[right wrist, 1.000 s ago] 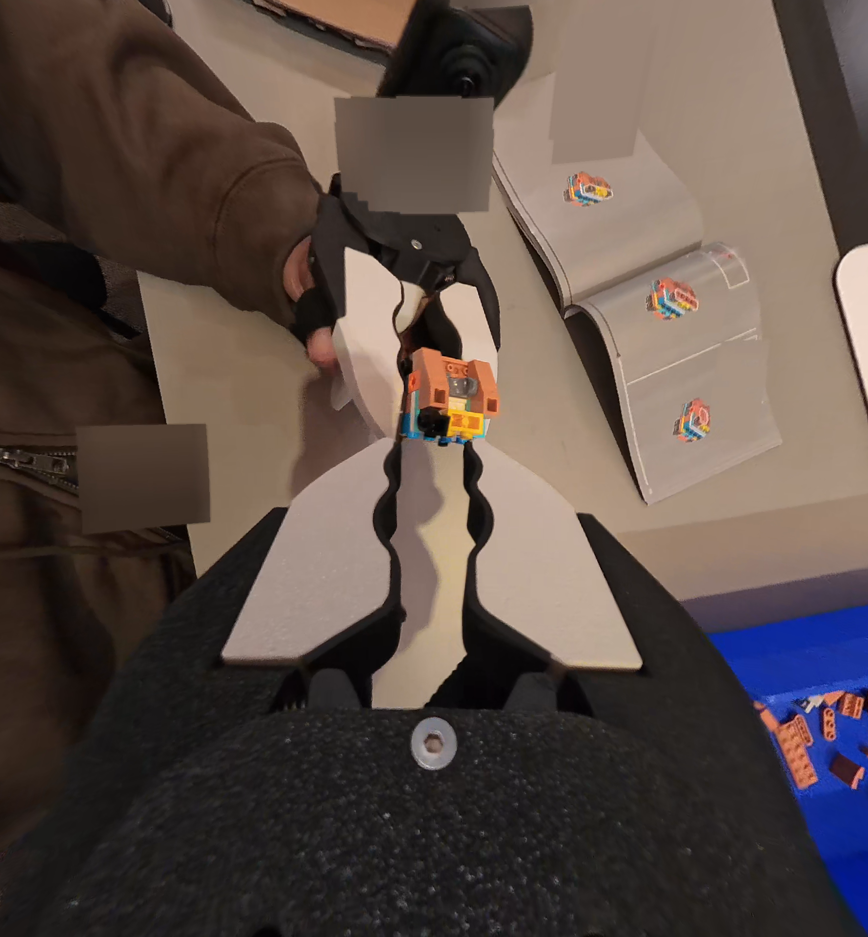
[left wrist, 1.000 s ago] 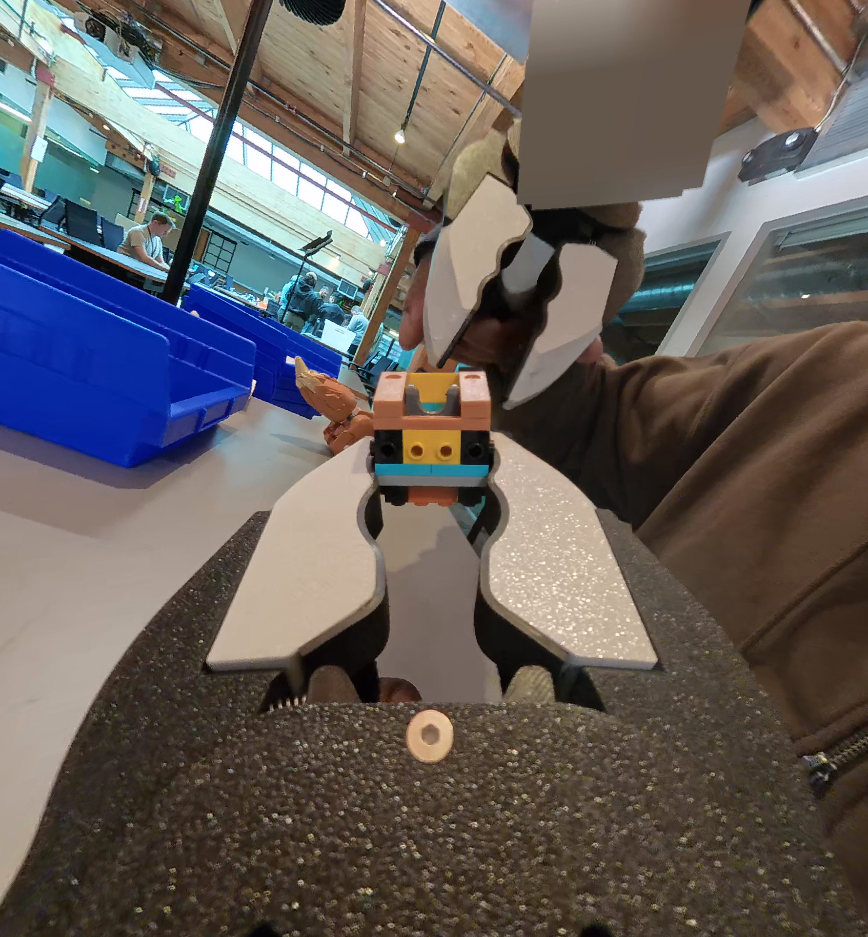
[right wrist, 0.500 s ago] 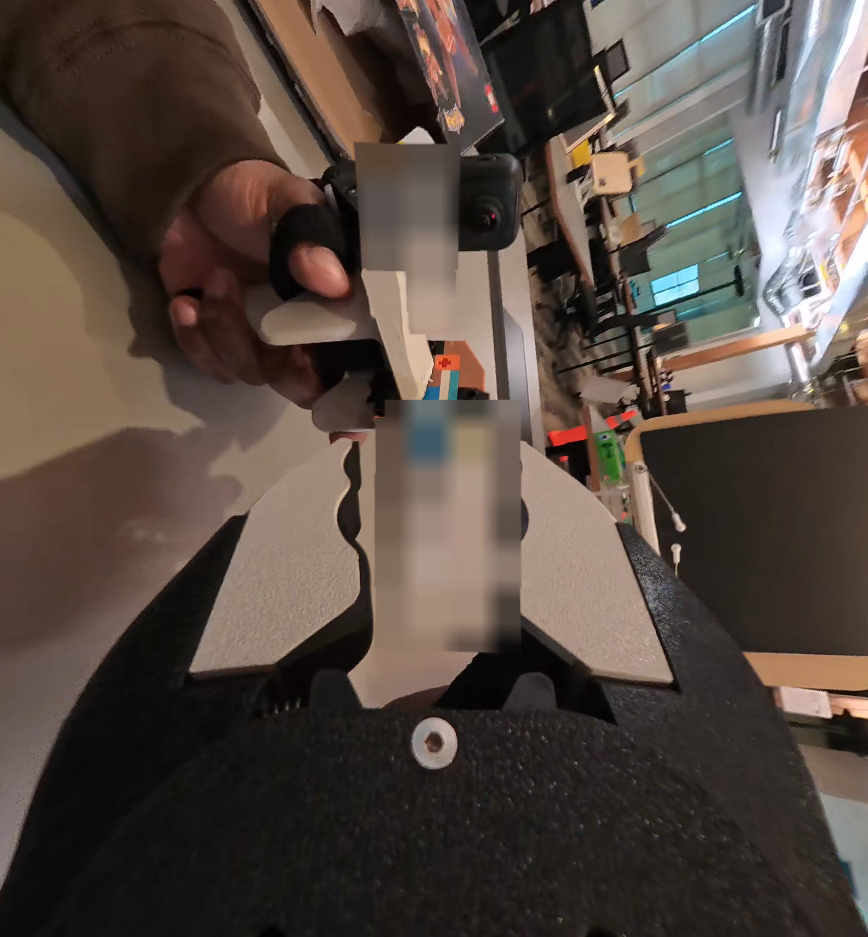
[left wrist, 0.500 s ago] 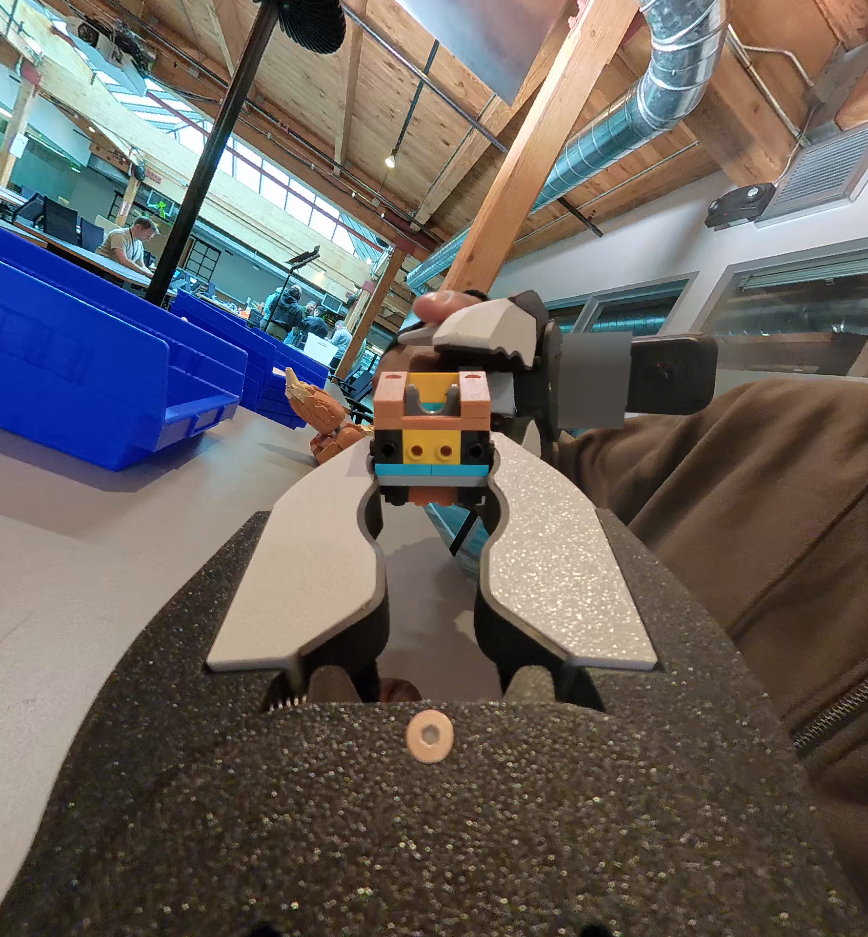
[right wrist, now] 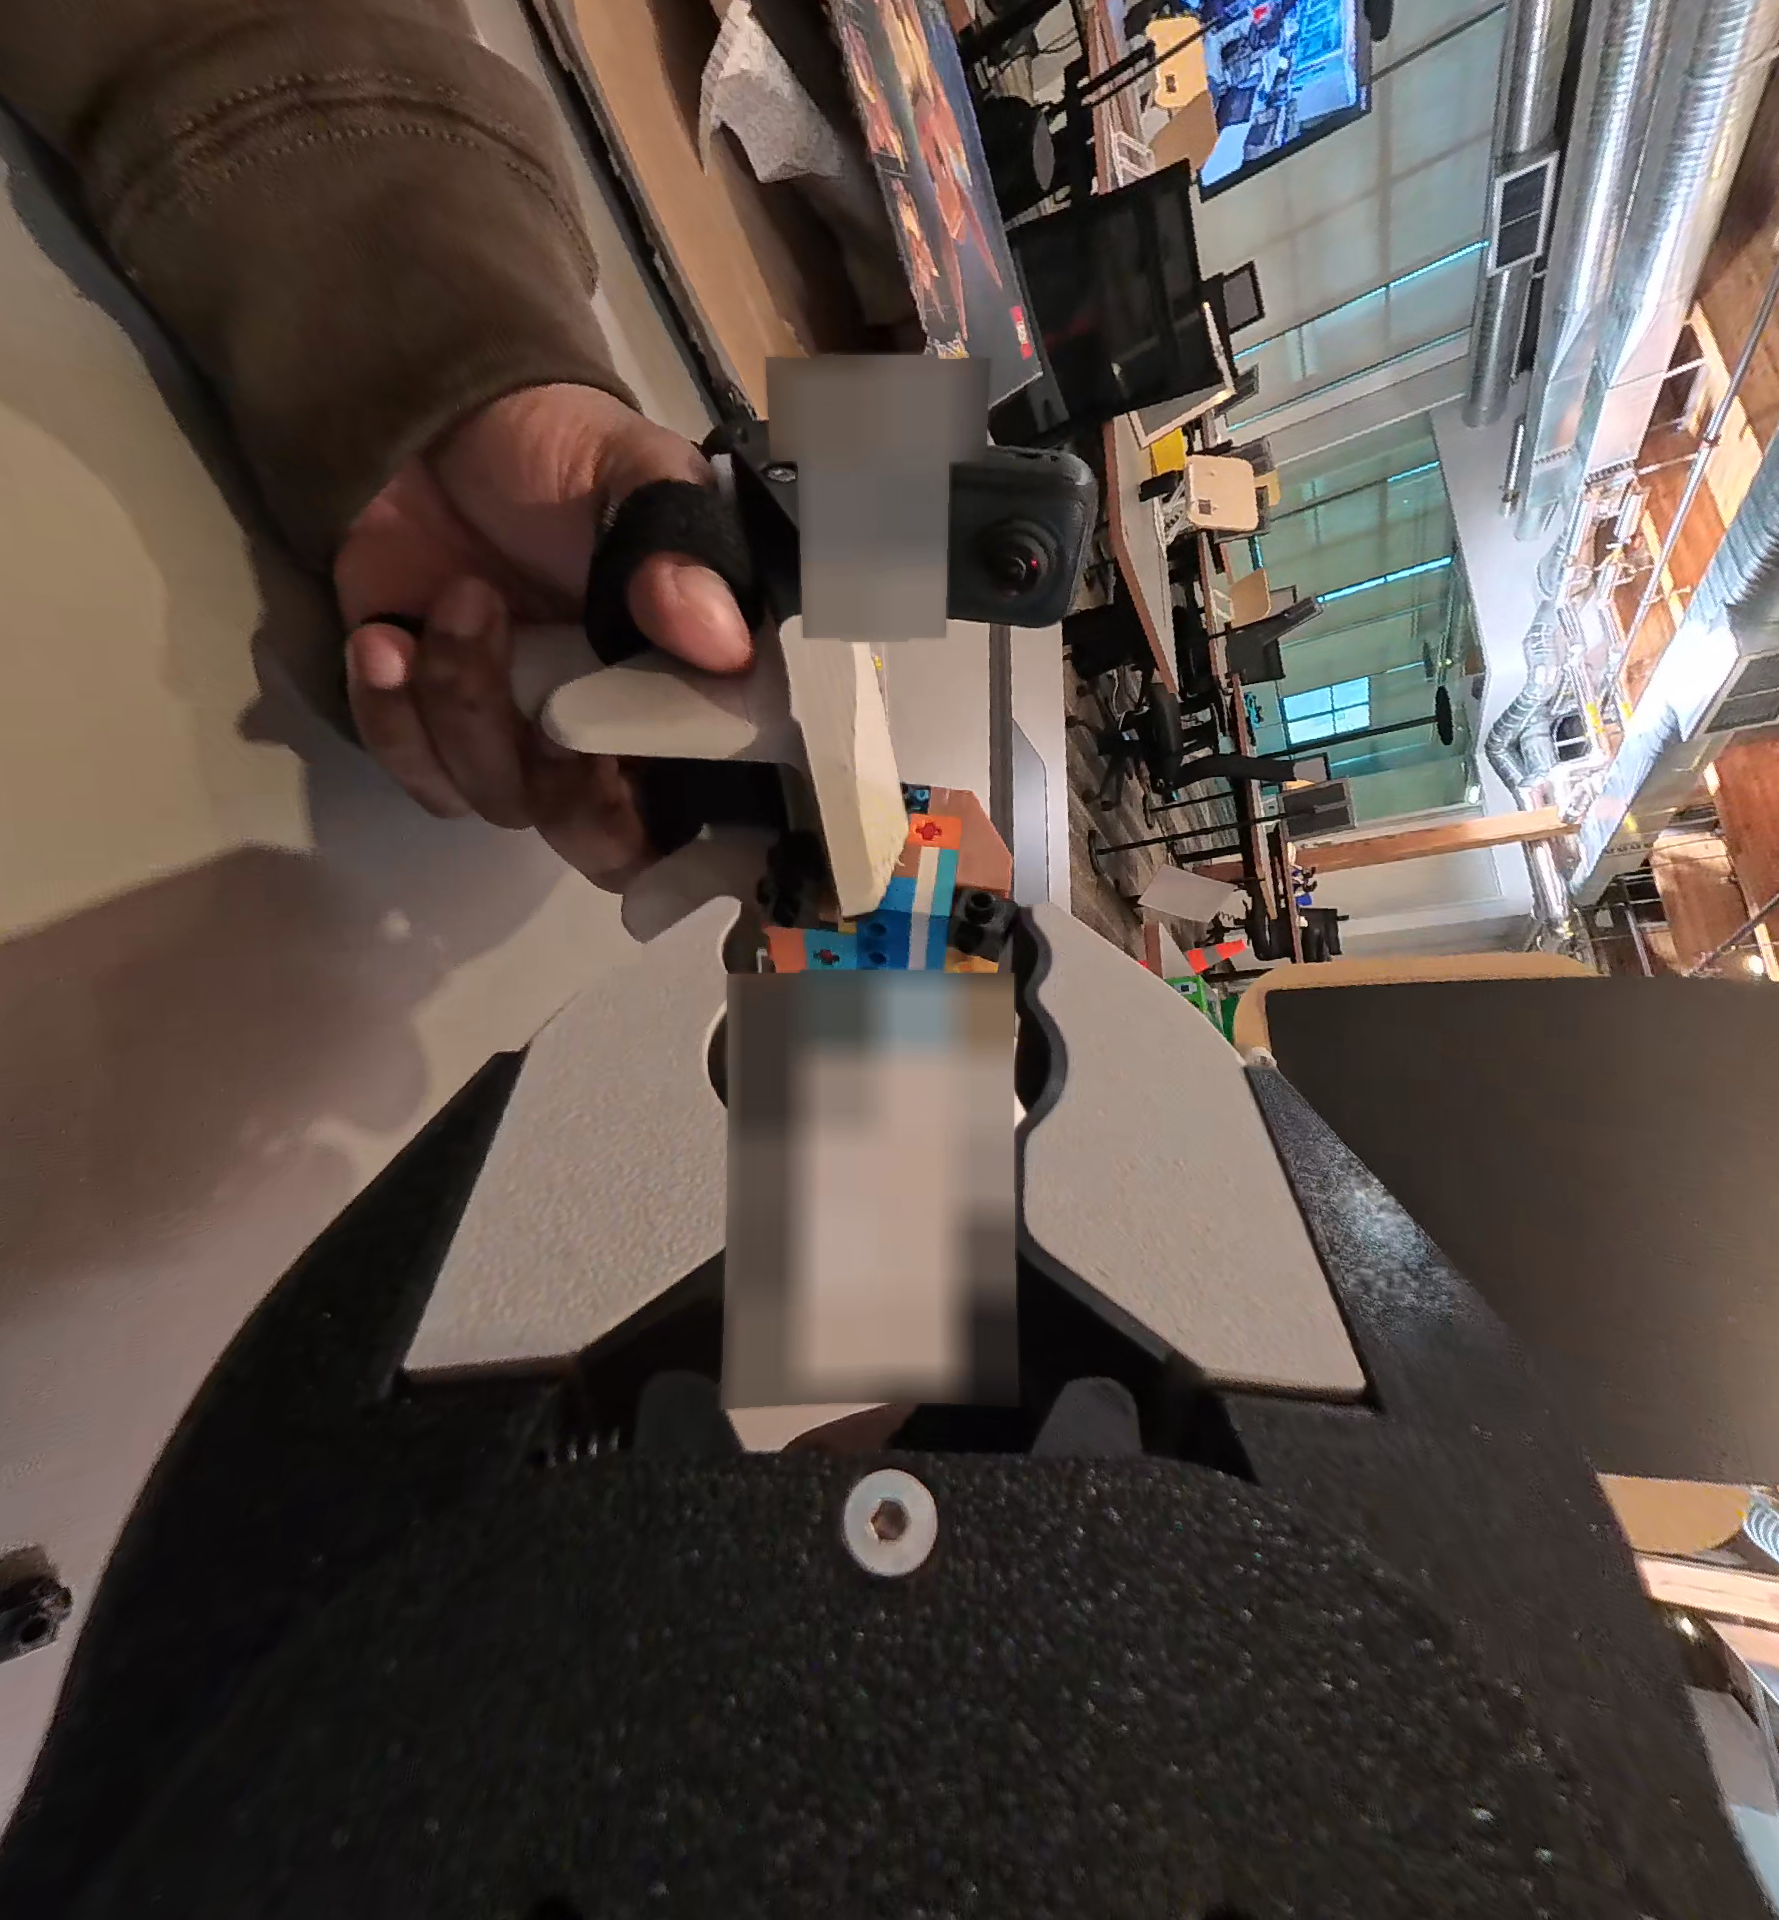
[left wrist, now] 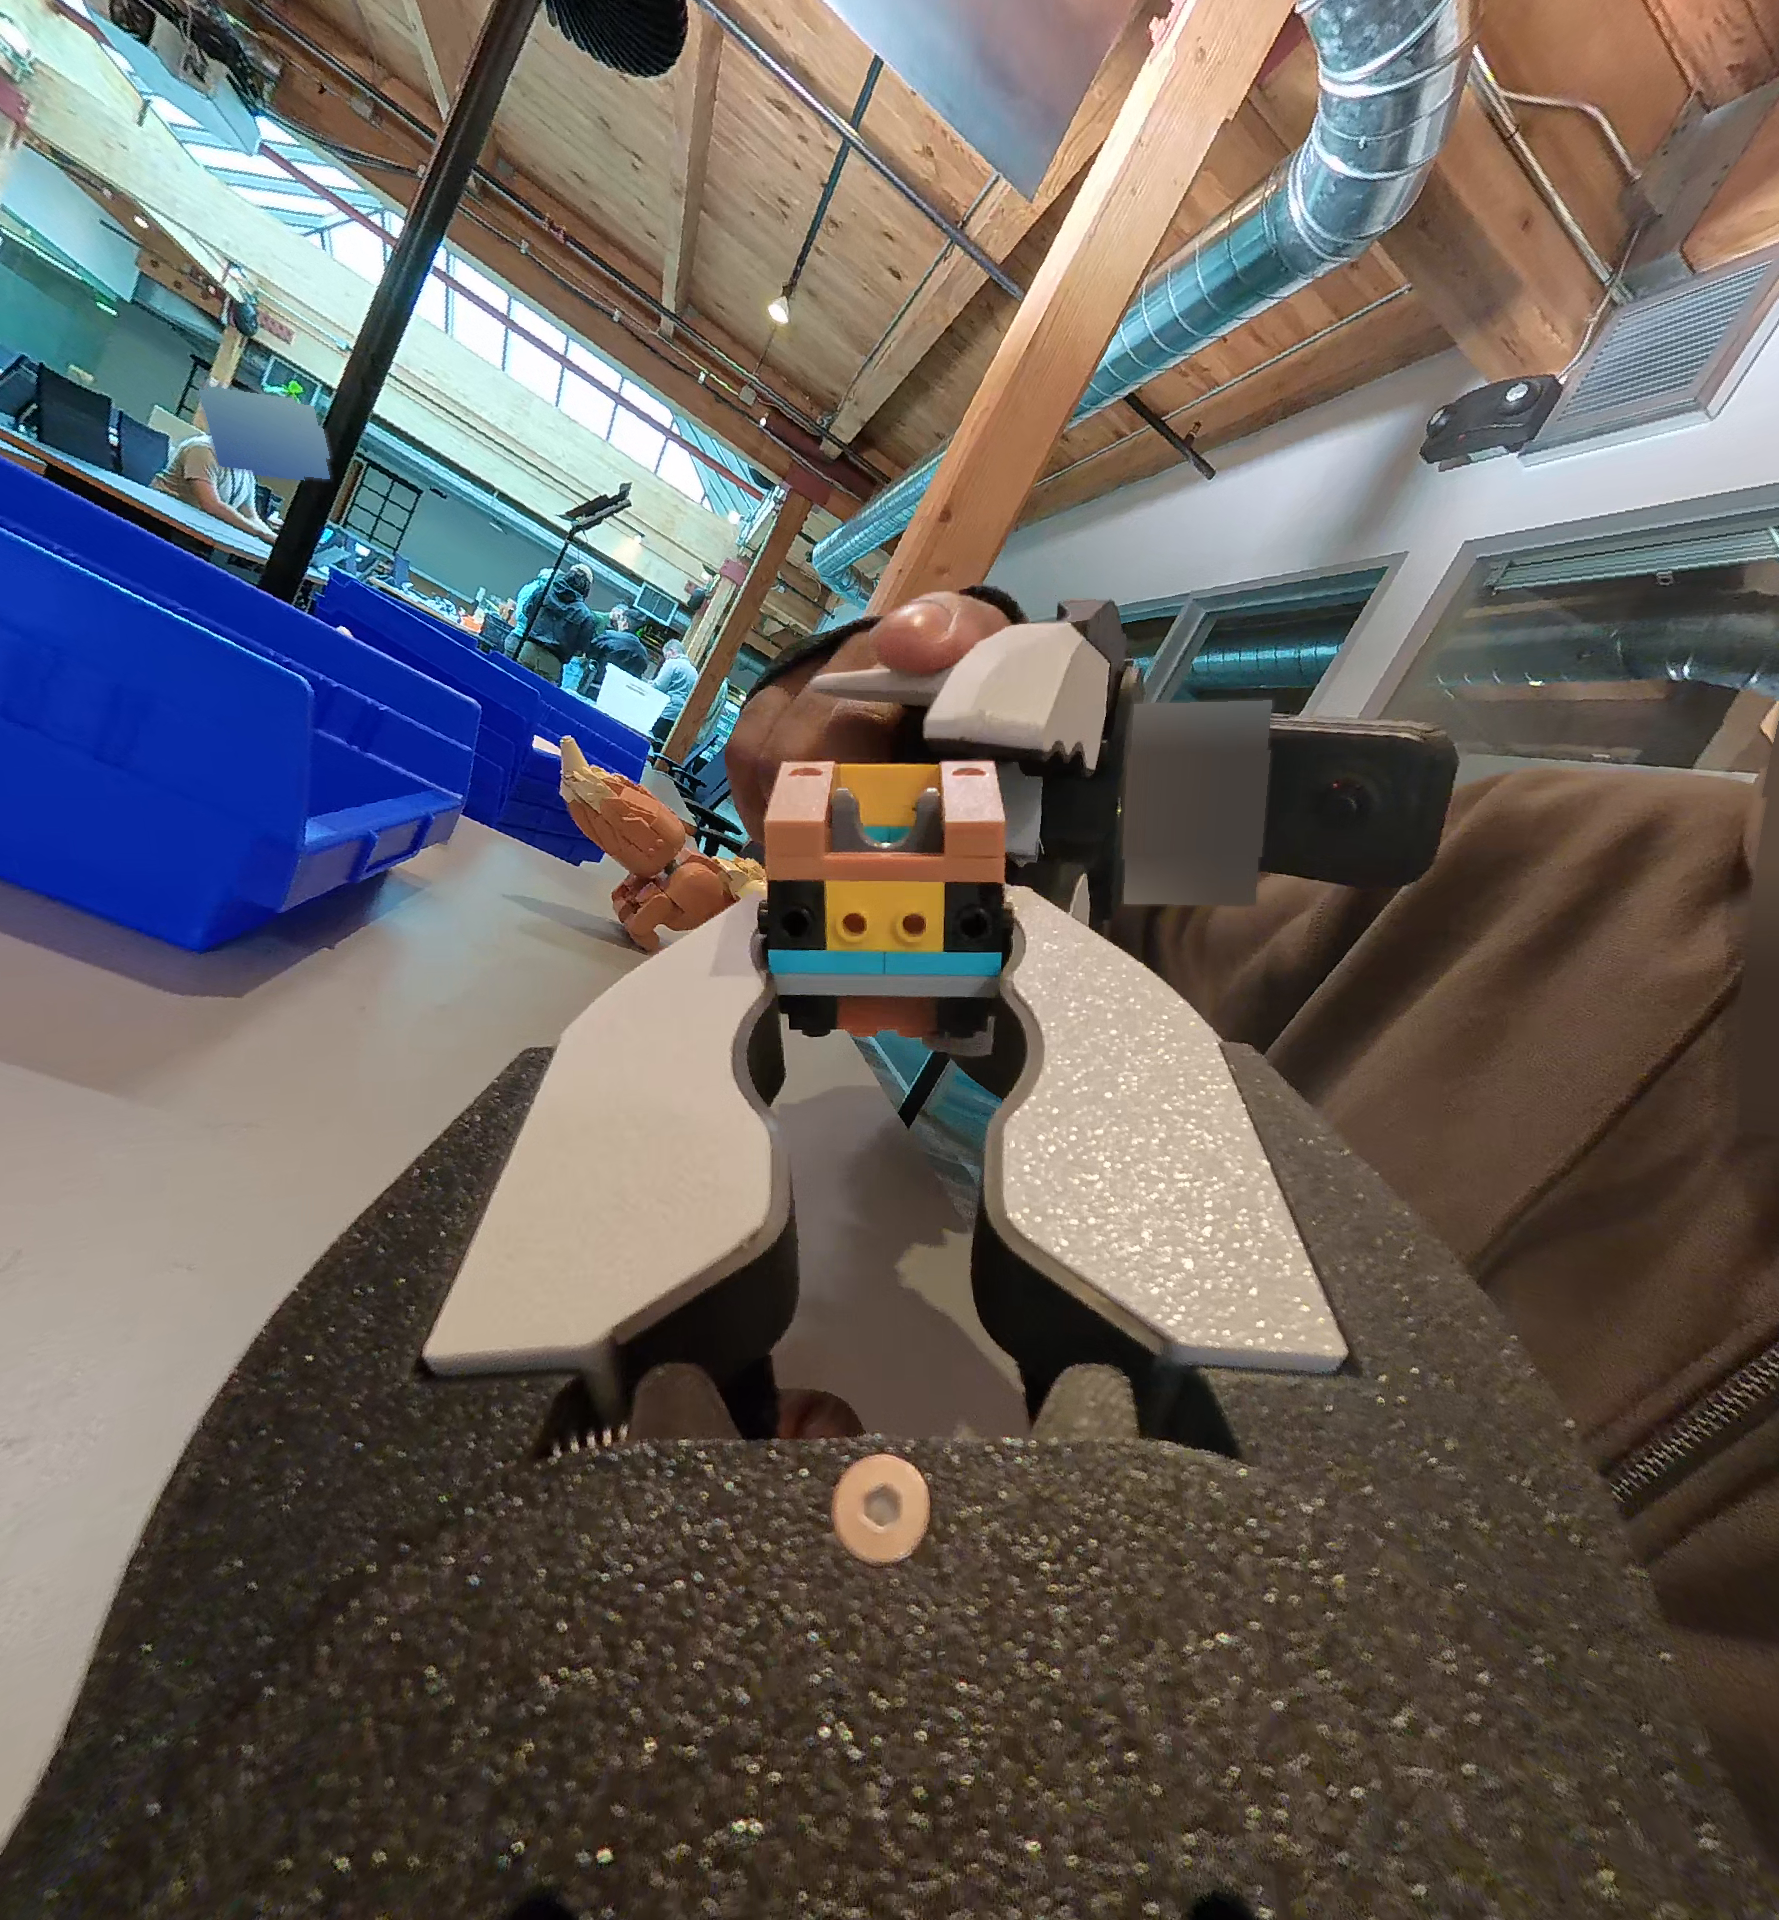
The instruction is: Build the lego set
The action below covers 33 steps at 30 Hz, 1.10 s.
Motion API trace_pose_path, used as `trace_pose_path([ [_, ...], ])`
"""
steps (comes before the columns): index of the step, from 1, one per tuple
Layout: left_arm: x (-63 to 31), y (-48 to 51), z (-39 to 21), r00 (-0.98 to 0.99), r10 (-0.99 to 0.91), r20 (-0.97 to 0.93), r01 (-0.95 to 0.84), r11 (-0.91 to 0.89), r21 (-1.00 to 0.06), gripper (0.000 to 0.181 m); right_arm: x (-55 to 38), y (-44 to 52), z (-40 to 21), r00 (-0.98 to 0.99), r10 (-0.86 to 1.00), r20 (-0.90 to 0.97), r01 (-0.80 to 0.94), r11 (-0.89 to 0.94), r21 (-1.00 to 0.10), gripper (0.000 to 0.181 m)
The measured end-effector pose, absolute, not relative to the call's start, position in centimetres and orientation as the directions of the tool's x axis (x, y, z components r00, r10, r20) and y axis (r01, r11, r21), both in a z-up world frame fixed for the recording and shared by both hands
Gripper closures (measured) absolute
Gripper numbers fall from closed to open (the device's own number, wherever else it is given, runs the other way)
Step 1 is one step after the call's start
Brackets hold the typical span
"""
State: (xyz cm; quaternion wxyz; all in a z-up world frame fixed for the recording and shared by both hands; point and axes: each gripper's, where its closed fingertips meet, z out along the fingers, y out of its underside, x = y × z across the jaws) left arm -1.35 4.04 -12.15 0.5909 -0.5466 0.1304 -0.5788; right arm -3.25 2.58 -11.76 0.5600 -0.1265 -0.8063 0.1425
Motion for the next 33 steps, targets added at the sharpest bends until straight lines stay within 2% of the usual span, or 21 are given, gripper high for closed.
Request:
trace_pose_path([
  [8,-1.26,4.0,-12.21,0.289,-0.825,0.486,0.542,-0.277,-0.793,0.144,-3.37,2.46,-11.91,-0.344,0.358,0.868,0.043,0.93,-0.366,0.135],
  [23,-1.57,3.99,-11.82,0.224,-0.814,0.537,0.604,-0.316,-0.732,0.144,-3.78,2.47,-11.68,-0.333,0.44,0.834,0.046,0.891,-0.452,0.137],
  [33,-1.58,4.01,-11.91,0.228,-0.809,0.542,0.604,-0.319,-0.73,0.144,-3.8,2.54,-11.75,-0.341,0.427,0.838,0.054,0.898,-0.436,0.138],
])
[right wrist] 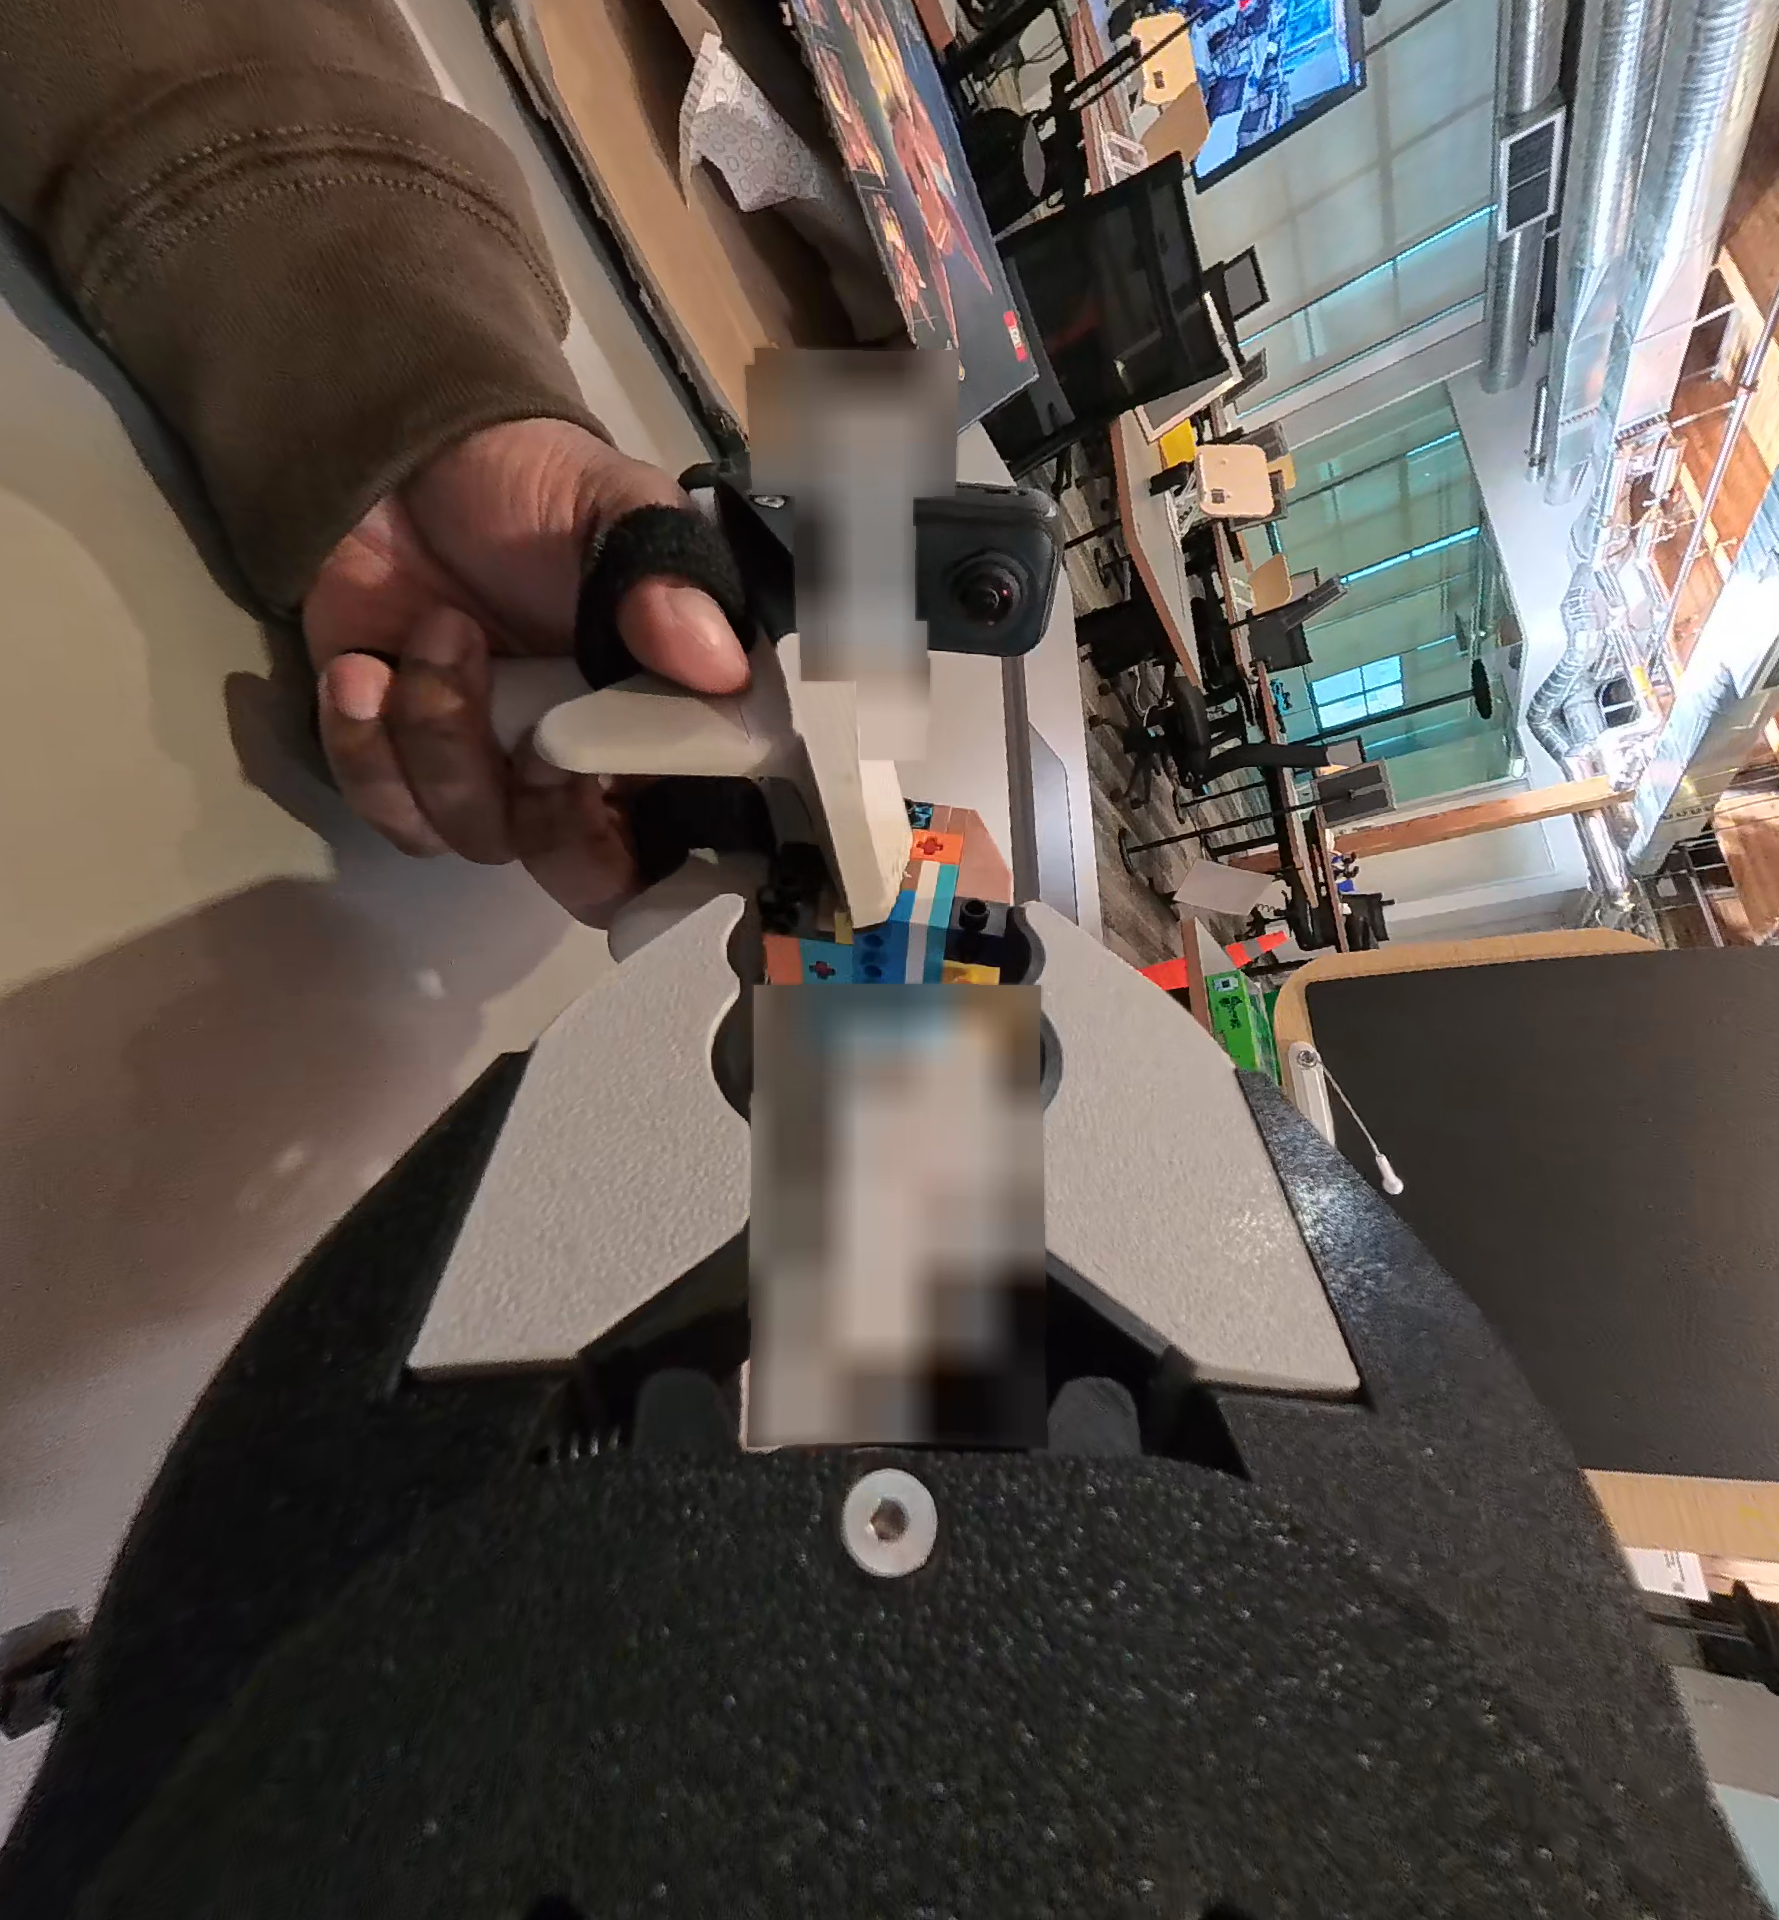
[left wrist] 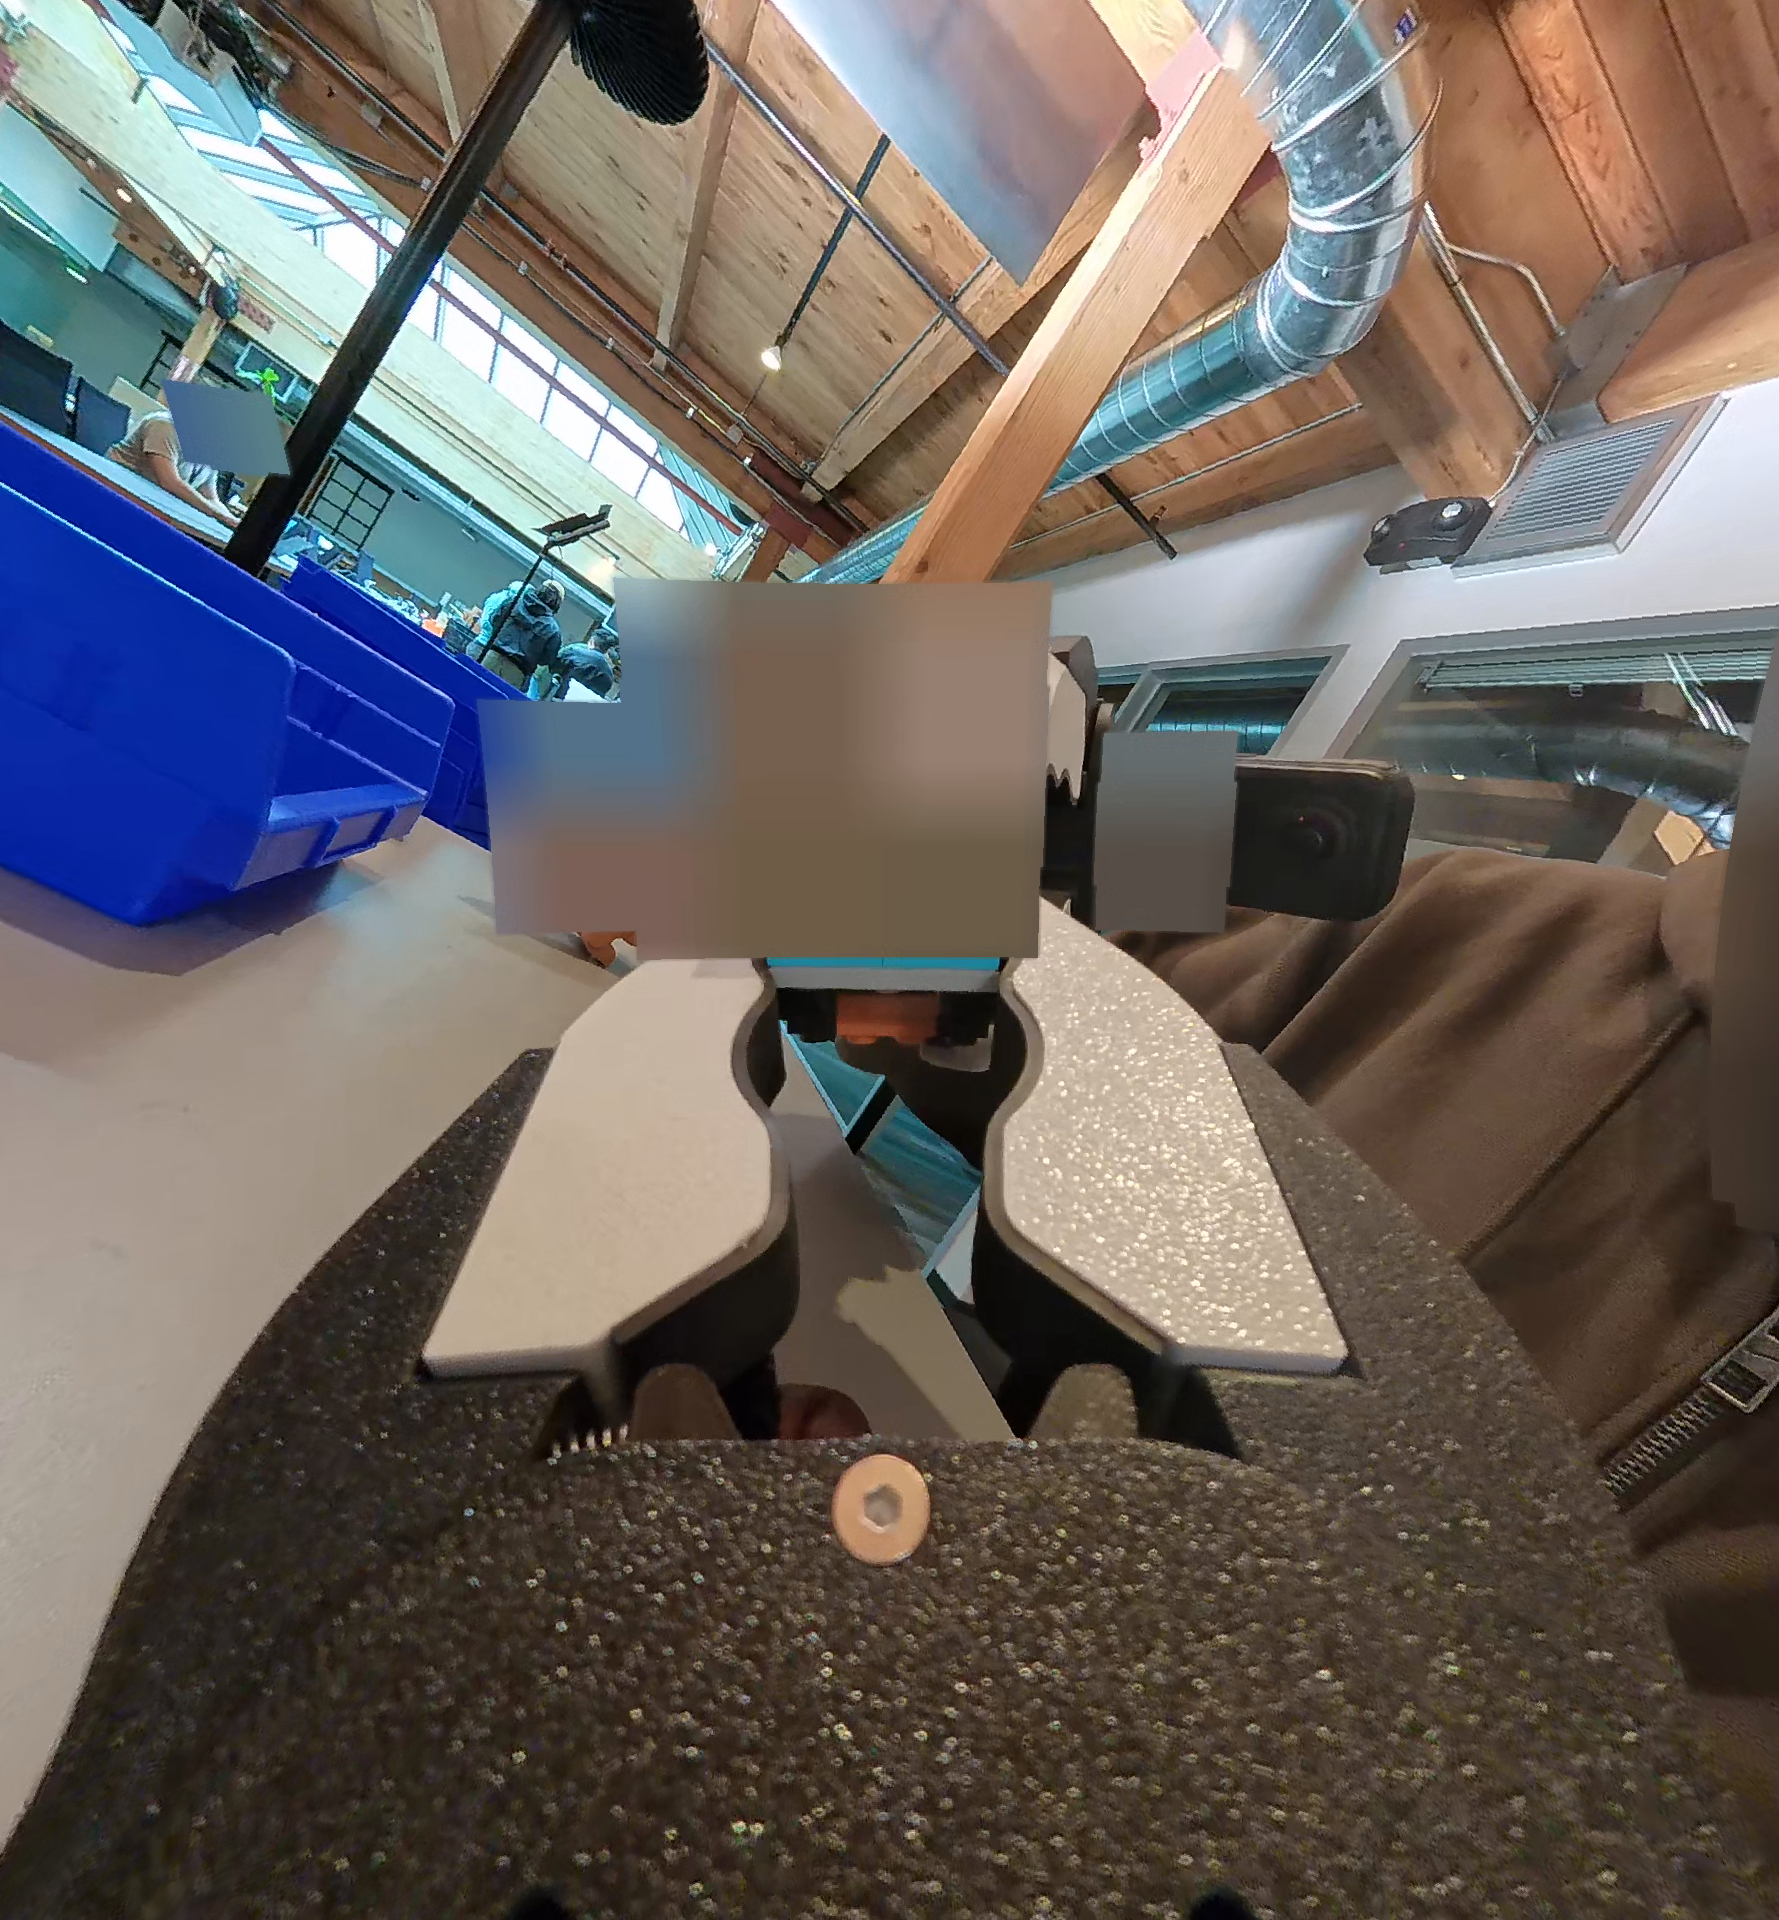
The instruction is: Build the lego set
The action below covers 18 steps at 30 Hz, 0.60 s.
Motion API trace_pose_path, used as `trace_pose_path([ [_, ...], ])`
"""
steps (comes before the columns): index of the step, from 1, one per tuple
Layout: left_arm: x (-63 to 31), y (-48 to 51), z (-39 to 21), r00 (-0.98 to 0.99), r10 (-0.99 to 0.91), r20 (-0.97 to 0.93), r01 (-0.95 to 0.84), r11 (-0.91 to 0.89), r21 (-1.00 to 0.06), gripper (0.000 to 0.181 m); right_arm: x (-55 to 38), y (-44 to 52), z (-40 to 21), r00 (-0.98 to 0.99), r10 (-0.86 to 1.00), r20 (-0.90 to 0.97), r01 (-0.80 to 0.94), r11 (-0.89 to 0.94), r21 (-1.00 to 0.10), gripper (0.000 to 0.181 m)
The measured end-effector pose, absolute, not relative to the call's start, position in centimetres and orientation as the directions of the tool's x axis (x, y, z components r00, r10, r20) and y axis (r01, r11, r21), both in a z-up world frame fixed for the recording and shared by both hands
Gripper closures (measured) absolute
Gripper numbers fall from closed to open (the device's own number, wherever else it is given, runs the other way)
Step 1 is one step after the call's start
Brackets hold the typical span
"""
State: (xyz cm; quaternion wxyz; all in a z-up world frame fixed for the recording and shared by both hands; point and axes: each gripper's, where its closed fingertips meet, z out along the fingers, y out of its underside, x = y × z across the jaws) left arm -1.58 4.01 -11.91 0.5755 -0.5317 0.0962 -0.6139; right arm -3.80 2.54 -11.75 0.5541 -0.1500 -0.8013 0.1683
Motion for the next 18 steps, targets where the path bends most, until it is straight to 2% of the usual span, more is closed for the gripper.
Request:
trace_pose_path([
  [5,-2.6,4.2,-11.2,0.259,-0.819,0.512,0.624,-0.264,-0.736,0.144,-4.6,2.7,-11.2,-0.263,0.482,0.836,0.049,0.872,-0.487,0.136],
  [7,-2.7,4.1,-11.1,0.264,-0.823,0.502,0.623,-0.251,-0.741,0.144,-4.6,2.3,-11.2,-0.274,0.539,0.797,0.035,0.833,-0.552,0.12],
  [9,-2.9,4.0,-11.0,0.245,-0.827,0.507,0.635,-0.258,-0.728,0.144,-4.4,2.1,-10.8,-0.276,0.611,0.742,0.009,0.774,-0.633,0.114],
  [15,-3.8,2.4,-9.2,-0.026,-0.864,0.504,0.72,-0.366,-0.59,0.144,-4.0,3.1,-10.0,-0.277,0.765,0.582,-0.036,0.597,-0.802,0.117],
  [18,-4.0,1.5,-8.6,-0.115,-0.877,0.467,0.723,-0.396,-0.566,0.144,-4.1,3.0,-9.6,-0.297,0.8,0.522,-0.078,0.524,-0.848,0.119],
])
